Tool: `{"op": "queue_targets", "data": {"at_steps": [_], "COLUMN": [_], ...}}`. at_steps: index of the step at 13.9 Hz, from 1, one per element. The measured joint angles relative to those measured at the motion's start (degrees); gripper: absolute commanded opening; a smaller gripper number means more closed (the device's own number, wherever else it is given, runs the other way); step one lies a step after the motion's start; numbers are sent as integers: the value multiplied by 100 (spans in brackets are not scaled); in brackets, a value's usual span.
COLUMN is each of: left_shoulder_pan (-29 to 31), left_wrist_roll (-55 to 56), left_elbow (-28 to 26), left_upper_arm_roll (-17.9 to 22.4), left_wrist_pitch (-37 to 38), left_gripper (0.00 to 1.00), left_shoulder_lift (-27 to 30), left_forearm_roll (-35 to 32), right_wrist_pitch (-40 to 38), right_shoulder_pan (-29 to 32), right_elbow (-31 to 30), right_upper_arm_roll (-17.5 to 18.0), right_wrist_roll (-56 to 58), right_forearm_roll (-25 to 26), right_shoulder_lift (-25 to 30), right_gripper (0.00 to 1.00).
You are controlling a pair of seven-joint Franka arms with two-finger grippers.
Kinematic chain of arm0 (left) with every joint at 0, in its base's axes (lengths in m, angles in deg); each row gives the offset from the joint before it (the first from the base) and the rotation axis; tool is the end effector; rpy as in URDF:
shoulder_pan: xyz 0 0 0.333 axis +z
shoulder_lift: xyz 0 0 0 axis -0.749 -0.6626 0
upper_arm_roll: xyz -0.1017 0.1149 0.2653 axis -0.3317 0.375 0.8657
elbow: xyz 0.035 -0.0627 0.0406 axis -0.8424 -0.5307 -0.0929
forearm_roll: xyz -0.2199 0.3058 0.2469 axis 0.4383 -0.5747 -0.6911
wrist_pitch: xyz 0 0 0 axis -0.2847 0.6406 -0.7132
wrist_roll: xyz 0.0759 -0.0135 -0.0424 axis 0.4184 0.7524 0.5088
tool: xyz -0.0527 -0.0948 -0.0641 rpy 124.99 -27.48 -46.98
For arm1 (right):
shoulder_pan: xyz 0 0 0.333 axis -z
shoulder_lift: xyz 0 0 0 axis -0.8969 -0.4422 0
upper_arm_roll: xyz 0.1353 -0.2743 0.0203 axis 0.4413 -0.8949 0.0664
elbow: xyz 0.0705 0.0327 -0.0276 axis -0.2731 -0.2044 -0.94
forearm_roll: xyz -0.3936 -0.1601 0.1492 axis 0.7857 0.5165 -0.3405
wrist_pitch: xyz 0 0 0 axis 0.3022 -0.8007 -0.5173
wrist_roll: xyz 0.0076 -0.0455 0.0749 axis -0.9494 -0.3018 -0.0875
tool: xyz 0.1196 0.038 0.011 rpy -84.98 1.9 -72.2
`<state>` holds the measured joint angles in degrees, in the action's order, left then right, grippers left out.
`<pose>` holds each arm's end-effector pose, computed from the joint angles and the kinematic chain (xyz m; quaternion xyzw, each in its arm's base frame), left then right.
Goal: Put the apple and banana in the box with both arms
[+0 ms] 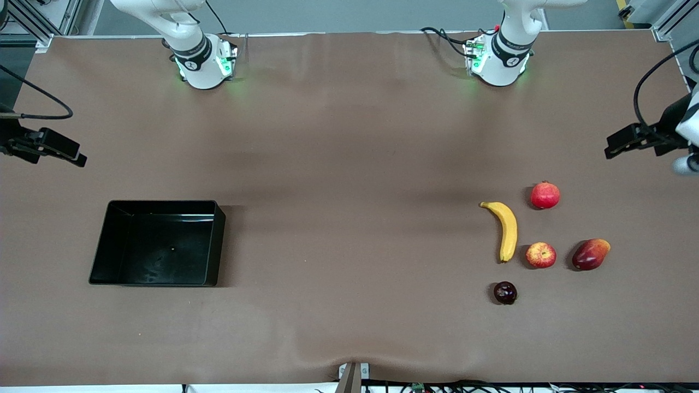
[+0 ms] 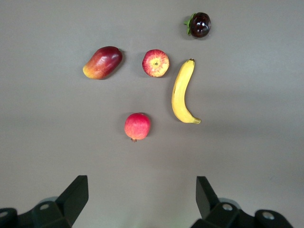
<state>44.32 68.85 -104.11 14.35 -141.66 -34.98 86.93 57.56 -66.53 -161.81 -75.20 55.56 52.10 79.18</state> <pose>0.6335 -0.0048 0.5617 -0.9992 -0.0159 0.0348 0.0134 0.6448 -0.0118 0.6091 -0.9979 0.0599 -0.0005 0.0239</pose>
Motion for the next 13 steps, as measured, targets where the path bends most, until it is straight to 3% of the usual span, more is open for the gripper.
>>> {"op": "queue_targets", "data": {"at_steps": [5,10,13], "left_shoulder_pan": [-9,-22,-20], "left_wrist_roll": [0,0,0], "left_elbow": [-40,-300,-514], "left_upper_arm_roll": [-5,-12,-16], "left_wrist_pitch": [-601,-1196,-1566], "left_gripper": [100,100,100], "left_shoulder_lift": [-613,-884,-958], "left_forearm_roll": [0,-83,-150], "right_wrist_pitch": [671,1558,1670], "right_shoulder_pan": [18,5,45], "right_elbow": [-92,-102,-96], "right_upper_arm_roll": [-37,-31,-44], "right_wrist_roll": [0,0,8], "right_forearm_roll": [25,18,18], "right_shoulder_lift": [-546,-1222,-1422], "right_gripper": [100,100,100]}}
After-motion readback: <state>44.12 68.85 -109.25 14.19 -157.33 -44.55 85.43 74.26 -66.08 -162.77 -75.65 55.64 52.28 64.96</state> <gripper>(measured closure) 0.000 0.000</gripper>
